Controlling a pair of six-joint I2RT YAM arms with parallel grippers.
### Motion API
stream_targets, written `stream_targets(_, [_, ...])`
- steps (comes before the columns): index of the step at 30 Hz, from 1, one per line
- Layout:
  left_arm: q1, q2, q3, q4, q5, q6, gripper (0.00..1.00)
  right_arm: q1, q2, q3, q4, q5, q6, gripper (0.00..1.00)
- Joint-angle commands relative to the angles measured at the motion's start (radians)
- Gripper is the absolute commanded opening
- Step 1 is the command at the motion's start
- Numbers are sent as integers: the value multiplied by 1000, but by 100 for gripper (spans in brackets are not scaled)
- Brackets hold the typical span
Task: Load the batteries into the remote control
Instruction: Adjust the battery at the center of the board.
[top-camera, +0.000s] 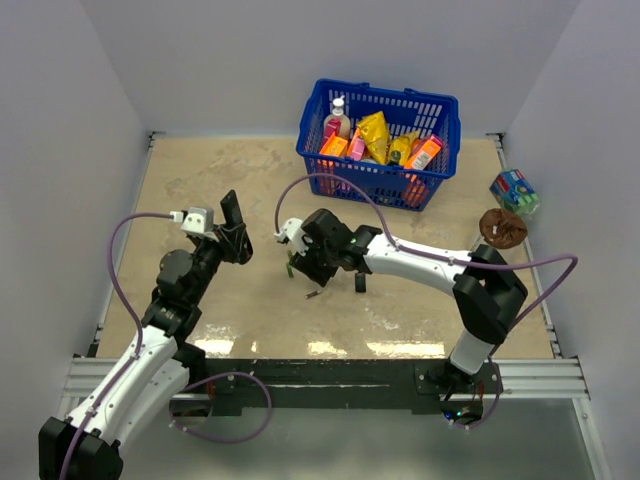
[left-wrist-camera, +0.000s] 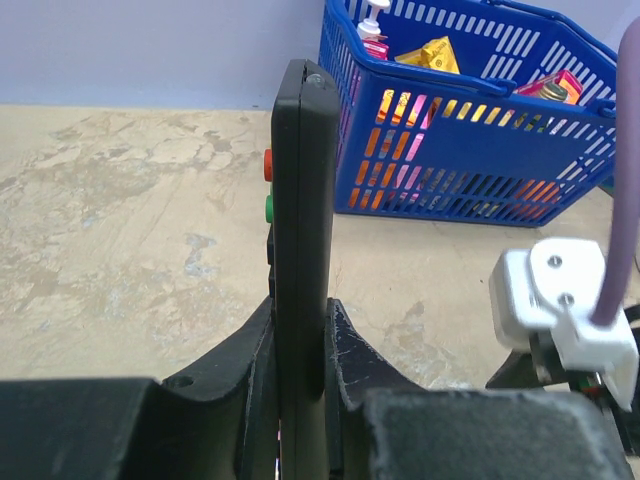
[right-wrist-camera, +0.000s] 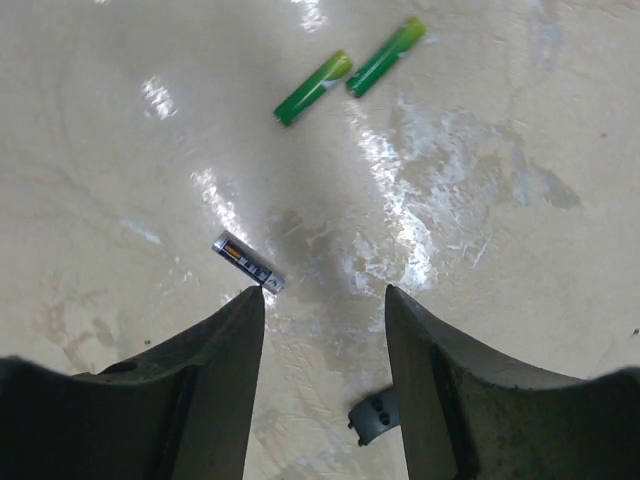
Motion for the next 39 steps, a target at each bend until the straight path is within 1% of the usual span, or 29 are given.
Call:
stream_targets(1, [5, -16, 2, 61, -6, 18, 0, -1, -27, -3, -43, -169, -351, 55])
stream_targets(5, [4, -19, 3, 58, -12, 20, 0, 1, -8, 1, -116, -249, -504, 54])
stream_targets(7, [4, -19, 5, 56, -14, 21, 0, 1, 18, 12, -142, -275, -570, 56])
stream_targets(9, [5, -21, 5, 55, -17, 23, 0, 7, 36, 21, -193, -293, -609, 57])
stream_targets(12, [5, -19, 3, 53, -20, 24, 0, 27, 68, 23, -233, -309, -653, 61])
stream_targets(19, [5, -16, 5, 51, -21, 26, 0, 79, 58, -39, -251, -339, -664, 64])
stream_targets(26, [5, -13, 6, 50, -20, 26, 0, 154, 22, -105, -285, -400, -624, 65])
stream_targets(30, [5, -11, 6, 51, -20, 26, 0, 186, 13, -152, -274, -349, -559, 65])
stream_targets(32, [5, -10, 5, 50, -20, 24, 0, 191, 15, -187, -241, -325, -540, 61])
stream_targets(33, [5, -10, 6, 50, -21, 24, 0, 193, 21, -201, -231, -295, -526, 58])
stream_targets(34, [5, -8, 5, 50, -20, 24, 0, 194, 27, -206, -218, -281, -520, 51])
stream_targets(35, [5, -10, 6, 50, -20, 24, 0, 199, 31, -210, -207, -257, -513, 47])
stream_targets(39, [5, -10, 5, 48, -20, 23, 0, 219, 58, -226, -173, -174, -473, 40])
